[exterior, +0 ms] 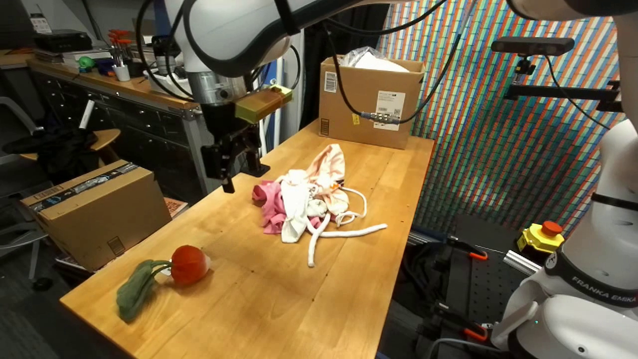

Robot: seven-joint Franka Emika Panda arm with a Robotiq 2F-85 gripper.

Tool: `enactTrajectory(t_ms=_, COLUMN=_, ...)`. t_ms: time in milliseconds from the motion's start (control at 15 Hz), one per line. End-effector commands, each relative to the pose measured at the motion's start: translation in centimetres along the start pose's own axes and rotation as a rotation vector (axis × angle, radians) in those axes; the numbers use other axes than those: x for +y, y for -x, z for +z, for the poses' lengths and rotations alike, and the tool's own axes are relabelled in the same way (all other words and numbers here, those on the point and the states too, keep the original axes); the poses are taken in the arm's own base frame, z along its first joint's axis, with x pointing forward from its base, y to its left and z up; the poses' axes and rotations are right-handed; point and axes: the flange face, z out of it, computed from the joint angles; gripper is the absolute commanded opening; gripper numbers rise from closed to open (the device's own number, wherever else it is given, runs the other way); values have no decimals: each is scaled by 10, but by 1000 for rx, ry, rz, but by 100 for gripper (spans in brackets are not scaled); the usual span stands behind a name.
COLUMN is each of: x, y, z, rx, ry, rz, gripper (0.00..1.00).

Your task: Separate all the objects on the table

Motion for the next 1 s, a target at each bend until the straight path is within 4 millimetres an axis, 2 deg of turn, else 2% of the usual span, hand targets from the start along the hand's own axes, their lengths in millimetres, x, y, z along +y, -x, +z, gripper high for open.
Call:
enactTrajectory(t_ms=0, x=43, y=35, z=3, rx=31, ry=-3, rz=39, gripper=100)
enactTrajectory(t_ms=333, x=98, y=61, z=26, rx=43, ry=26, rz=129, gripper=100)
enactTrajectory(t_ms=933, x=176, y=87, z=53, rx=105, ry=121, rz=322, gripper=100)
